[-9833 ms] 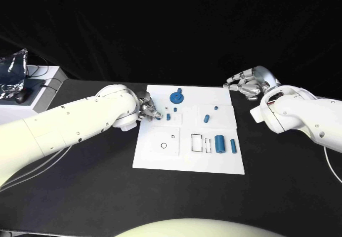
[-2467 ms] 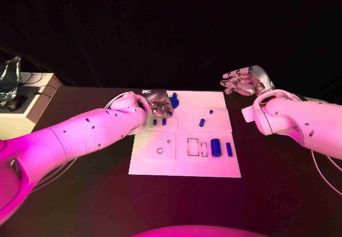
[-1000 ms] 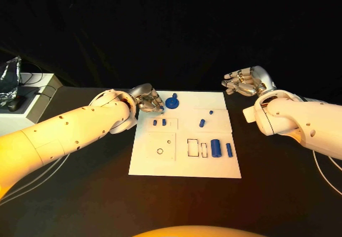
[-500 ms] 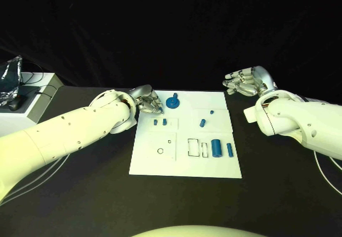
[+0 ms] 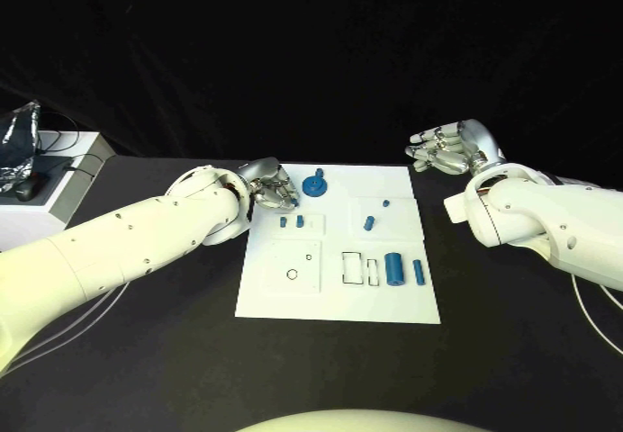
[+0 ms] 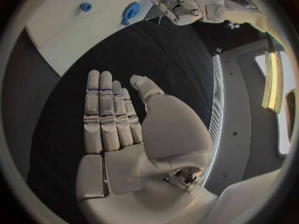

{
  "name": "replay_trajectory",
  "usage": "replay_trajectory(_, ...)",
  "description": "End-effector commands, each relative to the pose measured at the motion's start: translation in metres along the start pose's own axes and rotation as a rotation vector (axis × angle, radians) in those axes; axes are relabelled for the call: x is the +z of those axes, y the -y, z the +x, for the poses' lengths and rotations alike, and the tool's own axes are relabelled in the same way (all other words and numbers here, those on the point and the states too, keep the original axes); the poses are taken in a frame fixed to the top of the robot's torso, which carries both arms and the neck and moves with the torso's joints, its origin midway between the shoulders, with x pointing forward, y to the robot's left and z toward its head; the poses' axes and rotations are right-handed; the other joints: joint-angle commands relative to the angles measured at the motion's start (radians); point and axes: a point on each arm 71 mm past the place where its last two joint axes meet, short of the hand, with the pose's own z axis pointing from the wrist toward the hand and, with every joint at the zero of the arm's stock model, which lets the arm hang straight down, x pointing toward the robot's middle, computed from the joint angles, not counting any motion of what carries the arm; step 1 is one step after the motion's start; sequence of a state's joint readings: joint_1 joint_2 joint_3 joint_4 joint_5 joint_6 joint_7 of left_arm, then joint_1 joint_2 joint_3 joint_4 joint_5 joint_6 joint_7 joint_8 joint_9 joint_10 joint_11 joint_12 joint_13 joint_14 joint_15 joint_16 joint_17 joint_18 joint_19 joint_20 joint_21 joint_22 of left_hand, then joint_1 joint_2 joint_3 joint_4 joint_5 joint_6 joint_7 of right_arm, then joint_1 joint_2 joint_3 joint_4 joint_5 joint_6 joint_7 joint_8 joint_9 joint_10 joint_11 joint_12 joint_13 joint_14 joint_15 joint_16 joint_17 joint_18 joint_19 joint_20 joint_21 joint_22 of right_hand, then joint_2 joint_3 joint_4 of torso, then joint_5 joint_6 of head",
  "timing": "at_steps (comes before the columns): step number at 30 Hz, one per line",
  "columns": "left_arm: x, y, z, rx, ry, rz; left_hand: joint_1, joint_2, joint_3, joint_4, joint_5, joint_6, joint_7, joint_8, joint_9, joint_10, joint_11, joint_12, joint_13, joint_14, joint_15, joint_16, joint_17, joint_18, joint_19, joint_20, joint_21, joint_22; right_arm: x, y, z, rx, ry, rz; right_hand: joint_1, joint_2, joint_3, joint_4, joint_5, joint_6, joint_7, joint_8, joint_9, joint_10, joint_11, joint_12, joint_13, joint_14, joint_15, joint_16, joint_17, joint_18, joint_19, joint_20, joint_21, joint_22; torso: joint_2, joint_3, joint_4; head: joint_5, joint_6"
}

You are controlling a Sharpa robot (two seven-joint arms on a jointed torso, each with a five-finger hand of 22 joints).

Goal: Assemble the parts on the task board

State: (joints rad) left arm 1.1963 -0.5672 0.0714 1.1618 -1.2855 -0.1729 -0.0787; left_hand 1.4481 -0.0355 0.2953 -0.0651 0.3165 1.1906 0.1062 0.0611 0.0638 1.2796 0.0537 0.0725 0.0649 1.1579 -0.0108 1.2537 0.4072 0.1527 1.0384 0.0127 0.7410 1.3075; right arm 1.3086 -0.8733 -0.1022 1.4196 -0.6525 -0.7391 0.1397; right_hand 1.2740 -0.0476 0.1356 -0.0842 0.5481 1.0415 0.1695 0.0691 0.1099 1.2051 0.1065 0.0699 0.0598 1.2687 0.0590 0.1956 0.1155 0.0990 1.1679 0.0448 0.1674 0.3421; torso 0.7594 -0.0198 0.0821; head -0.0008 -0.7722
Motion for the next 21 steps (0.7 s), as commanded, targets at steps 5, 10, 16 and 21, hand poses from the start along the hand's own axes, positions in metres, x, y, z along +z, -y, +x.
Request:
replay_trajectory(5,0.0007,0.0007,0.0044,-0.002,-0.03,-0.003,-0.002,0.008,0.0,-0.003,0.002,0.011,0.007,0.002,0.003,0.009,0.001,-0.003,0.001,0.005,0.001,-0.003,0.001,0.007,0.003,-0.006,0.004,0.012,-0.0002,-0.001,0.0012,-0.001,-0.008,-0.015,0.003,-0.005,0.001,-0.007,0.005,0.003,0.001,-0.005,0.0,-0.005,0.0,-0.007,-0.001,0.008,-0.001,-0.007,-0.002,-0.009,-0.009,0.001,0.007,-0.007,0.0,-0.0003,0.0001,0.001,-0.001)
replay_trajectory(10,0.001,0.0008,0.0049,-0.002,-0.03,-0.004,-0.002,0.009,-0.001,-0.004,0.001,0.01,0.008,0.002,0.003,0.008,0.002,-0.004,0.001,0.004,0.001,-0.004,0.003,0.006,0.003,-0.006,0.005,0.012,-0.0003,-0.001,0.0014,-0.001,-0.009,-0.015,0.003,-0.005,0.001,-0.007,0.005,0.003,0.001,-0.005,0.0,-0.005,0.0,-0.007,-0.001,0.008,-0.001,-0.007,-0.002,-0.009,-0.009,0.001,0.007,-0.007,0.0,-0.0004,-0.0002,0.0,-0.001)
replay_trajectory(16,0.0014,0.0005,0.0059,0.005,-0.038,-0.009,-0.002,0.009,-0.001,-0.004,0.001,0.01,0.008,0.002,0.003,0.008,0.002,-0.004,0.001,0.004,0.001,-0.004,0.003,0.006,0.003,-0.006,0.005,0.012,-0.0004,-0.0009,0.0017,-0.001,-0.009,-0.015,0.003,-0.005,0.001,-0.007,0.005,0.003,0.001,-0.005,0.0,-0.005,0.0,-0.007,-0.001,0.008,-0.001,-0.007,-0.002,-0.009,-0.009,0.001,0.007,-0.007,0.0,0.0,-0.001,-0.001,-0.002)
replay_trajectory(21,0.002,0.0009,0.0072,0.013,-0.044,-0.01,-0.001,0.007,-0.003,-0.005,0.001,0.009,0.008,0.002,0.003,0.008,0.002,-0.003,0.001,0.003,0.001,-0.005,0.004,0.006,0.002,-0.006,0.005,0.011,-0.0004,-0.0009,0.0018,-0.001,-0.01,-0.014,0.003,-0.005,0.001,-0.007,0.005,0.003,0.001,-0.005,0.0,-0.005,0.0,-0.007,-0.001,0.008,-0.001,-0.007,-0.002,-0.009,-0.009,0.001,0.007,-0.007,0.0,-0.0001,-0.0003,-0.002,-0.004)
